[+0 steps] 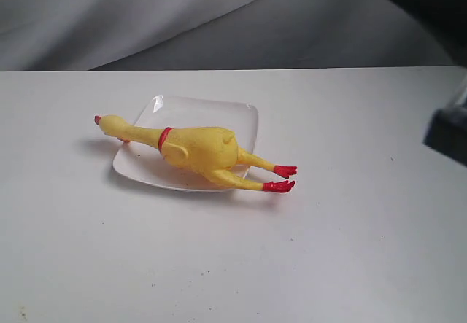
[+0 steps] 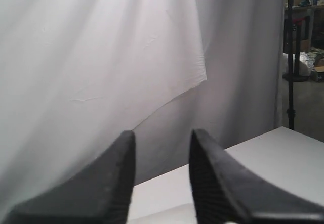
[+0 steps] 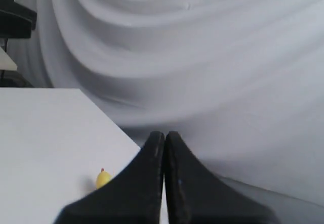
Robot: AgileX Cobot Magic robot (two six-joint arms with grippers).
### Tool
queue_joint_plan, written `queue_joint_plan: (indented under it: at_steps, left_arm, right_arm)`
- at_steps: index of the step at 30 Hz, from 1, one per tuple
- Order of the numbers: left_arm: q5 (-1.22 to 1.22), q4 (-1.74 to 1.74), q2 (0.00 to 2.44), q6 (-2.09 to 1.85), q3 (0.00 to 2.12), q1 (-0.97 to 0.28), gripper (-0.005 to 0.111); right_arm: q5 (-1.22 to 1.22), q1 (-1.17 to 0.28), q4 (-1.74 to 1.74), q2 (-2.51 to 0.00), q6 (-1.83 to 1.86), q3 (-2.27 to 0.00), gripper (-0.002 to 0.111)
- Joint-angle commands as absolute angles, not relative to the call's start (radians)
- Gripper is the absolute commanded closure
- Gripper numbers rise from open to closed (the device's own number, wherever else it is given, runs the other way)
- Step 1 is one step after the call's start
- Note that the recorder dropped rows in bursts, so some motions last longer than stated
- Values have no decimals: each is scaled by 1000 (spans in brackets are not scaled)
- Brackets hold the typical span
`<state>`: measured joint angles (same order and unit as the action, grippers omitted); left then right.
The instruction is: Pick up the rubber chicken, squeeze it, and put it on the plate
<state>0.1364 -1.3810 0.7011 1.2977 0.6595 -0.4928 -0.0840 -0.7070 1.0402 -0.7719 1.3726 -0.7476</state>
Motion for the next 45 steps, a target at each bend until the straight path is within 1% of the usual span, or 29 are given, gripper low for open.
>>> queue_joint_plan:
  at_steps: [1,8,20,25,29,34,38,42,45]
  left_arm:
    - [84,-1366,700,1307,655,-495,106]
    - [82,-1372,700,1305,655,-495,106]
    - [82,-1372,700,1305,655,-495,106]
    - [82,-1372,700,1305,655,-495,106]
    - [82,-1372,700,1305,655,-495,106]
    - [82,-1372,700,1305,655,-495,106]
    - [82,-1372,700,1305,655,-495,106]
    - [82,-1372,700,1305,655,-495,106]
    - [82,-1372,700,1305,655,-495,106]
  right_arm:
    - [-94,-708,1046,-681,1368,-736,108]
    - [-94,-708,1046,-609,1368,-736,108]
    - [-88,-708,1046,-602,1368,-736,108]
    - [150,-706,1039,-570,1368,-736,108]
    - [253,-706,1039,-503,1368,-736,108]
    - [302,-625,1052,-415,1351,-736,108]
    - [302,-515,1182,-344,1183,-714,108]
    - [299,-394,1162,-289,864,-622,108]
    - [271,-296,1036,-248,657,-540,108]
